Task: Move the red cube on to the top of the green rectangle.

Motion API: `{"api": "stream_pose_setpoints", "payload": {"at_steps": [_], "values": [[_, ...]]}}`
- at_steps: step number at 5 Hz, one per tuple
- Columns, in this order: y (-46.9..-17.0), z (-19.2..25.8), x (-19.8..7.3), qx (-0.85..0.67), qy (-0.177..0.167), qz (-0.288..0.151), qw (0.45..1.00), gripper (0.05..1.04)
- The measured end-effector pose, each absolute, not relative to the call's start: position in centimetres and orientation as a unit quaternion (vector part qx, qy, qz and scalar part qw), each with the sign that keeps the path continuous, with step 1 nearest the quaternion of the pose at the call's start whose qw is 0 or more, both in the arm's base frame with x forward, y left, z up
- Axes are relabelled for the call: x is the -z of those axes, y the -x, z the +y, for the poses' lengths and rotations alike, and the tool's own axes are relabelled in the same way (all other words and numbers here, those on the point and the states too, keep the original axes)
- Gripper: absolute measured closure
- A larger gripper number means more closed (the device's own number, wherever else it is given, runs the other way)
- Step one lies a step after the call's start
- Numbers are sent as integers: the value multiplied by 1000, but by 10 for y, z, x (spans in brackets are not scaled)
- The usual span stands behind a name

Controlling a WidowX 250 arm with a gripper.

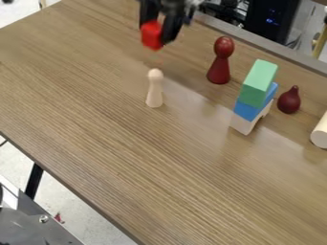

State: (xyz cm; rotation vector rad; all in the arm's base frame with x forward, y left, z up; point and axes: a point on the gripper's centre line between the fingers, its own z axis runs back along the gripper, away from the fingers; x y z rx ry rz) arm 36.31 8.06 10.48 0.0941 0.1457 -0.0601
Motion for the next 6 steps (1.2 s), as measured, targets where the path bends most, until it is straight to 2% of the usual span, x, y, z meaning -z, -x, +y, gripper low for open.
{"api": "stream_pose_setpoints", "payload": {"at_steps": [2, 3, 5, 6], "values": [[-373, 8, -155, 112, -52, 48, 991, 496], [-374, -29, -170, 150, -50, 34, 987, 496], [-372, -53, -180, 172, -50, 29, 983, 496], [-370, -55, -170, 173, -46, 37, 983, 496]]}}
